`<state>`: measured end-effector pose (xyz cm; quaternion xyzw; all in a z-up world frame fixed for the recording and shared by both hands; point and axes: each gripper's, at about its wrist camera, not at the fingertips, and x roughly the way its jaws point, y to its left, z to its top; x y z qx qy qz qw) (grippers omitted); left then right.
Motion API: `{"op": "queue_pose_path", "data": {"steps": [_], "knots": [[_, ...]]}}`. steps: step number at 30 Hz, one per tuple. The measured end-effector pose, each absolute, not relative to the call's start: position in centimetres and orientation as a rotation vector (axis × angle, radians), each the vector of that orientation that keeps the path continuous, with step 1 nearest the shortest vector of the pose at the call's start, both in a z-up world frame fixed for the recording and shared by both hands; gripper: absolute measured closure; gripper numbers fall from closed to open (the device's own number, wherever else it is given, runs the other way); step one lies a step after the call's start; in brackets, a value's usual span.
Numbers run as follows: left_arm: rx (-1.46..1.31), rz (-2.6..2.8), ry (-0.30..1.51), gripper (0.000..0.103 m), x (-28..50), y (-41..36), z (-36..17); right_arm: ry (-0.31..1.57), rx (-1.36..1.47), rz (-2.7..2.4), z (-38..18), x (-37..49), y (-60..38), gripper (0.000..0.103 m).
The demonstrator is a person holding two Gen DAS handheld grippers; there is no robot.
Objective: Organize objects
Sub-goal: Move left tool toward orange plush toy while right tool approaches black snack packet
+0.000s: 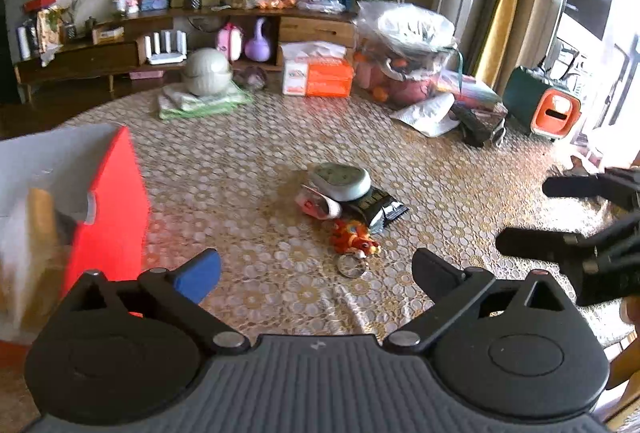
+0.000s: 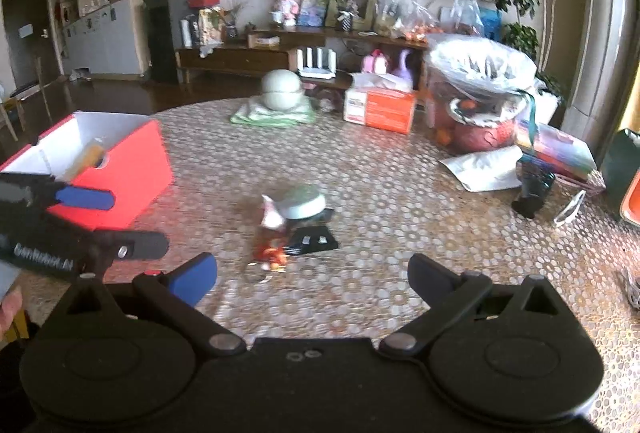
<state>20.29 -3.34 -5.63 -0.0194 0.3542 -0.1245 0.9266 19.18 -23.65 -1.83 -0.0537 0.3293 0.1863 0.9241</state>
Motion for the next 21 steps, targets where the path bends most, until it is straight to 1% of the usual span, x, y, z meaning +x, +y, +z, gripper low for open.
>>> {"op": "queue_pose_path", "data": {"steps": [8, 13, 21], "knots": [[-0.013, -0.263, 0.748, 0.001, 23.2, -6.2, -9.1, 0.733, -0.101, 0.342, -4.0, 23.8, -23.9, 0.002], [-0.022, -0.258, 0.768, 0.001, 24.9, -7.5, -10.9, 0.771, -0.11, 0.356, -5.5, 26.5, -22.9, 0.004], [-0.02, -0.256, 0.751, 0.001, 26.7, -8.5, -12.8, 0.824, -0.122, 0.387, -7.4, 30.1, -21.1, 0.008]]}}
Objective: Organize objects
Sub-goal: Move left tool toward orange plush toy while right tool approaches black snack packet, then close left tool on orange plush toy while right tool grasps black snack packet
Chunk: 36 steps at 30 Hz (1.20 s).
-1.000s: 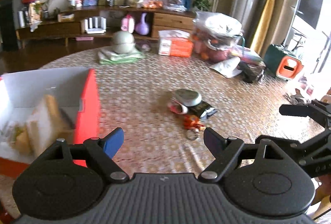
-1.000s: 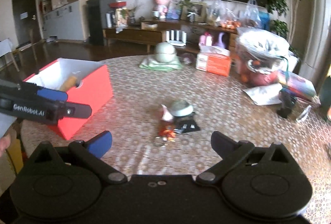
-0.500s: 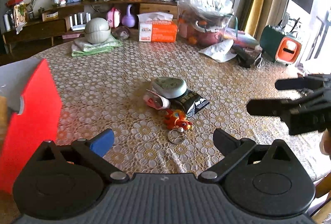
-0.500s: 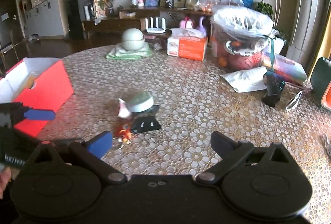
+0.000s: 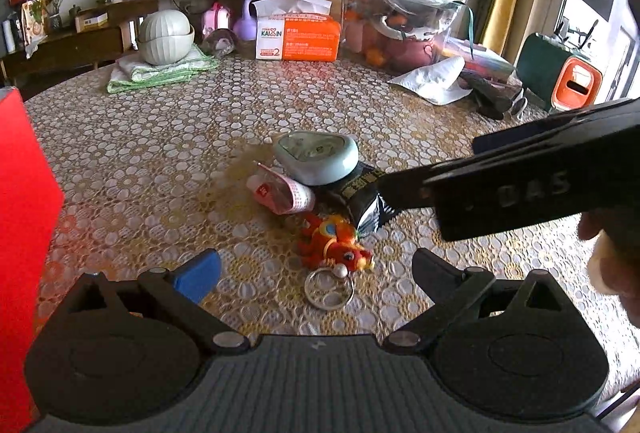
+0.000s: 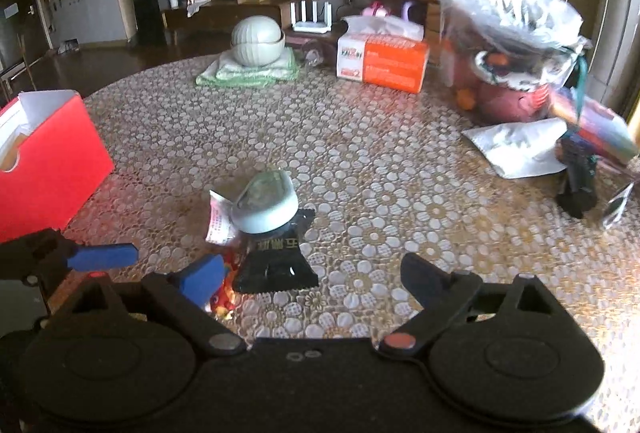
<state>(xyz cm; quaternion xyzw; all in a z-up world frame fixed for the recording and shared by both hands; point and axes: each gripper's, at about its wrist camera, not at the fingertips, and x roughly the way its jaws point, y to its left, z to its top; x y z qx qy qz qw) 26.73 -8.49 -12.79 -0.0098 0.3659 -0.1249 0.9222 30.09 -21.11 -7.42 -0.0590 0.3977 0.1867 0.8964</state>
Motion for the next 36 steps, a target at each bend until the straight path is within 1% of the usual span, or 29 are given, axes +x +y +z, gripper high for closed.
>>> {"op": "queue_pose_path", "data": {"steps": [8, 10, 14, 16, 18, 20, 21, 22, 23, 24, 25, 26, 27, 29, 31, 36], "knots": [[-0.001, -0.269, 0.729, 0.001, 27.8, -9.7, -13.8, 0.891, -0.105, 0.398, -9.3, 32.4, -19.9, 0.014], [0.001, -0.265, 0.722, 0.001, 27.9, -9.8, -13.9, 0.906, -0.104, 0.402, -9.8, 32.7, -19.7, 0.018], [0.014, -0.265, 0.723, 0.002, 28.2, -10.1, -14.3, 0.917, -0.097, 0.41, -10.2, 33.1, -19.3, 0.022], [0.016, -0.264, 0.728, 0.002, 28.3, -10.2, -14.4, 0.92, -0.097, 0.417, -10.4, 33.3, -19.1, 0.026], [0.022, -0.267, 0.727, 0.007, 28.3, -10.3, -14.5, 0.917, -0.094, 0.416, -10.5, 33.3, -19.1, 0.026], [0.027, -0.277, 0.73, 0.02, 28.4, -10.4, -14.6, 0.918, -0.087, 0.413, -10.6, 33.4, -19.2, 0.03], [0.039, -0.271, 0.727, 0.024, 28.3, -10.6, -14.6, 0.919, -0.085, 0.412, -10.6, 33.4, -19.2, 0.033], [0.056, -0.266, 0.721, 0.032, 28.1, -10.7, -14.6, 0.921, -0.086, 0.41, -10.6, 33.4, -19.2, 0.039], [0.068, -0.263, 0.716, 0.037, 28.0, -10.8, -14.6, 0.924, -0.089, 0.41, -10.6, 33.4, -19.2, 0.042], [0.076, -0.261, 0.714, 0.039, 28.0, -10.9, -14.6, 0.926, -0.089, 0.411, -10.6, 33.3, -19.2, 0.047], [0.079, -0.258, 0.714, 0.043, 27.9, -10.8, -14.5, 0.927, -0.087, 0.412, -10.7, 33.3, -19.2, 0.05], [0.082, -0.256, 0.715, 0.045, 27.9, -10.8, -14.5, 0.925, -0.086, 0.411, -10.6, 33.2, -19.2, 0.052], [0.085, -0.258, 0.716, 0.047, 27.8, -10.8, -14.4, 0.922, -0.084, 0.411, -10.6, 33.1, -19.2, 0.056], [0.091, -0.262, 0.718, 0.056, 27.7, -10.9, -14.4, 0.919, -0.078, 0.409, -10.5, 33.0, -19.3, 0.059], [0.092, -0.271, 0.722, 0.058, 27.7, -10.9, -14.3, 0.914, -0.074, 0.408, -10.3, 32.7, -19.5, 0.064], [0.084, -0.289, 0.736, 0.058, 27.8, -10.7, -14.2, 0.914, -0.038, 0.395, -9.9, 31.8, -20.8, 0.068]]}}
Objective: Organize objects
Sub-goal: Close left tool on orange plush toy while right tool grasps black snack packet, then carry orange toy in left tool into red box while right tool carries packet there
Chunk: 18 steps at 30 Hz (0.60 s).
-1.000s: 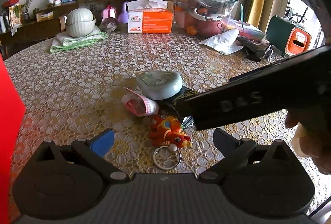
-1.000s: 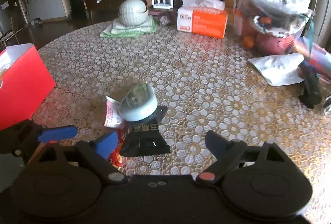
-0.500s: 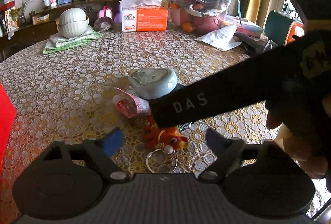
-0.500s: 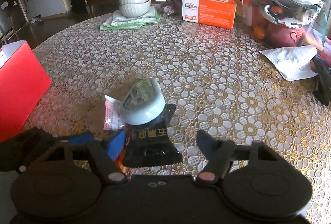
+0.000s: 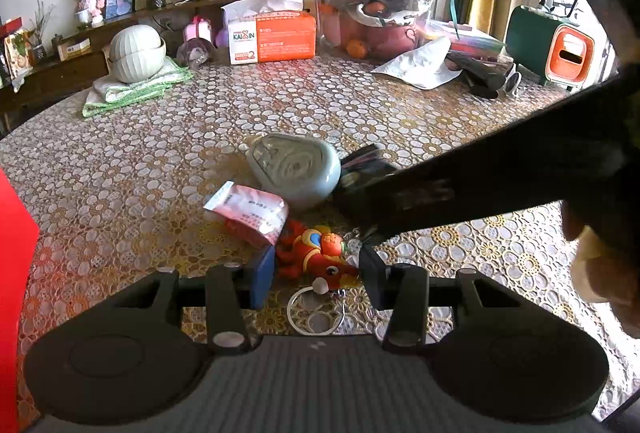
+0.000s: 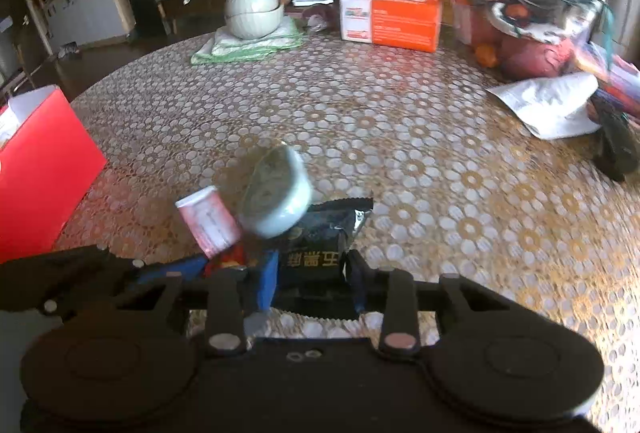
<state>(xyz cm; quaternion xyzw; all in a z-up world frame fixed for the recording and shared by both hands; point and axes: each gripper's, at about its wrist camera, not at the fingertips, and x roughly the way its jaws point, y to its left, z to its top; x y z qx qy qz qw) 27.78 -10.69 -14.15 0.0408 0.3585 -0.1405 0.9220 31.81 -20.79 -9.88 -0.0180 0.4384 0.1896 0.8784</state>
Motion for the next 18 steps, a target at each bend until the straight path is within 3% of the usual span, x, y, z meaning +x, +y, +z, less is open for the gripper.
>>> {"op": "queue_pose_path", "data": {"steps": [18], "knots": [[0.028, -0.287, 0.777, 0.059, 23.4, -9.1, -13.0, 0.915, 0.06, 0.387, -8.0, 24.5, -24.1, 0.069]]}}
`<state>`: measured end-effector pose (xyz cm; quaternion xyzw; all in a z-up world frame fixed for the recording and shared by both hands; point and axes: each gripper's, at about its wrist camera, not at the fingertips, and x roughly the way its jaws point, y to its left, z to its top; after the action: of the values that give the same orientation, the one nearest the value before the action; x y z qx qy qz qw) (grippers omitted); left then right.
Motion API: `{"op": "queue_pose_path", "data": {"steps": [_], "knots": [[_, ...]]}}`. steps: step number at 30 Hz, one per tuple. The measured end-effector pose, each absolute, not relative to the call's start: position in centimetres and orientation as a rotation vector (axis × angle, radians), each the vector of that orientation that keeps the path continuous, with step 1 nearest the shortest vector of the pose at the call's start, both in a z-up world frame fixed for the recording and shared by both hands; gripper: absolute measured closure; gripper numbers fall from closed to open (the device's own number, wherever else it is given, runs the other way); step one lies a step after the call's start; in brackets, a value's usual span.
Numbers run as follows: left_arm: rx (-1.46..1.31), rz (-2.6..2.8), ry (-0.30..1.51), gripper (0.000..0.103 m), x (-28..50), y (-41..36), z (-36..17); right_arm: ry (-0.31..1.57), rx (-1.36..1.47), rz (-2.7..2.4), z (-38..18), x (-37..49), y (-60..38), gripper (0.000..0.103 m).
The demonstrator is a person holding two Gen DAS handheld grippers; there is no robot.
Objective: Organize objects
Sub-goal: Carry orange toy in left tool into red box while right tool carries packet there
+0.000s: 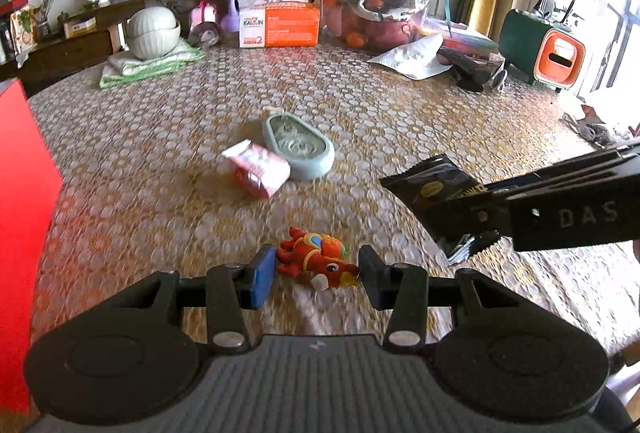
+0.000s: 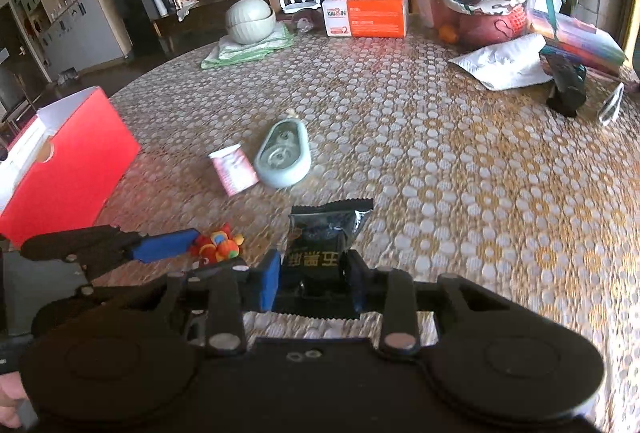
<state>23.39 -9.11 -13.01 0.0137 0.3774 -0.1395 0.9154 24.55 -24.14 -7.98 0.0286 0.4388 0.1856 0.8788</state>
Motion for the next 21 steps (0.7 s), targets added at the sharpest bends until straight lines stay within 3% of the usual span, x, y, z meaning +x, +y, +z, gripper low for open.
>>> {"op": "queue_pose_path", "data": {"steps": [21], "knots": [[-0.085, -0.244, 0.669, 0.059, 16.4, -3.0, -6.7, 0.843, 0.024, 0.457, -2.6, 16.7, -20.1, 0.069]]}}
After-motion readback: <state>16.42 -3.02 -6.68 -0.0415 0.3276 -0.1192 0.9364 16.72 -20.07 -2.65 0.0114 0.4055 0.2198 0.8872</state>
